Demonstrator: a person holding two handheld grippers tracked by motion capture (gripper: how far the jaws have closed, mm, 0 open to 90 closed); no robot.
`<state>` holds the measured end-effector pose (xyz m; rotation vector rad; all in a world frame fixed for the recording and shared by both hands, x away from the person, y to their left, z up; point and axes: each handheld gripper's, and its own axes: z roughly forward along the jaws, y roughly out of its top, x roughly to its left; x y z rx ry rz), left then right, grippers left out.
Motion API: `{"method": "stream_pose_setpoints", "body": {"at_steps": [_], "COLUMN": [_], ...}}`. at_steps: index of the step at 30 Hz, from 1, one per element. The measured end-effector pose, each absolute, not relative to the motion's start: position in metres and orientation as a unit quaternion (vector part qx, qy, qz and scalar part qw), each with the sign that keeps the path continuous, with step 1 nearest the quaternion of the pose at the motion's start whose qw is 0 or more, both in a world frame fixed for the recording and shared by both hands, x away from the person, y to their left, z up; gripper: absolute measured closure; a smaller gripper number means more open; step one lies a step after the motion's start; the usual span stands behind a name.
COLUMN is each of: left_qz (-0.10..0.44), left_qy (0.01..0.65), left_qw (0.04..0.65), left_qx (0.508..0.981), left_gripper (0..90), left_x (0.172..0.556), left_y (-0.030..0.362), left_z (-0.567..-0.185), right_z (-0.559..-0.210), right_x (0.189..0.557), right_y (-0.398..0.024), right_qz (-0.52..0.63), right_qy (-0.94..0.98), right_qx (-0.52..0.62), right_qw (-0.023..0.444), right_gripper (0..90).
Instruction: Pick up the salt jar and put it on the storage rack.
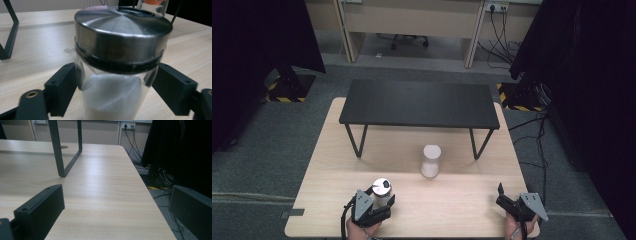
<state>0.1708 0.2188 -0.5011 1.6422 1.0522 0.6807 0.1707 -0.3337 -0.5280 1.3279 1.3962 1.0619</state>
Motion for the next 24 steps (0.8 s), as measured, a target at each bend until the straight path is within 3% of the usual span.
{"method": "stream_pose_setpoints", "body": {"at_steps": [13, 24], "left_qz": [0.306, 0.291], "left_qy": [0.432, 0.449], "left_qw": [0.506, 0.507], "left_qx": [0.681, 0.676], "left_gripper": [30.2, 30.4], "left_x": [0.1682, 0.1694], "left_y": [0.2121, 0.2173], "left_z": [-0.5037, -0.4975], "right_z": [-0.528, -0.5279], "right_x": [0.1707, 0.1708], "right_y": [-0.3334, -0.3333], "right_qz": [0.43, 0.429], "right_qy": [0.566, 0.566], "right_qx": [0.538, 0.538], "right_qw": [0.454, 0.454], "right_gripper": [0.3, 0.3]}}
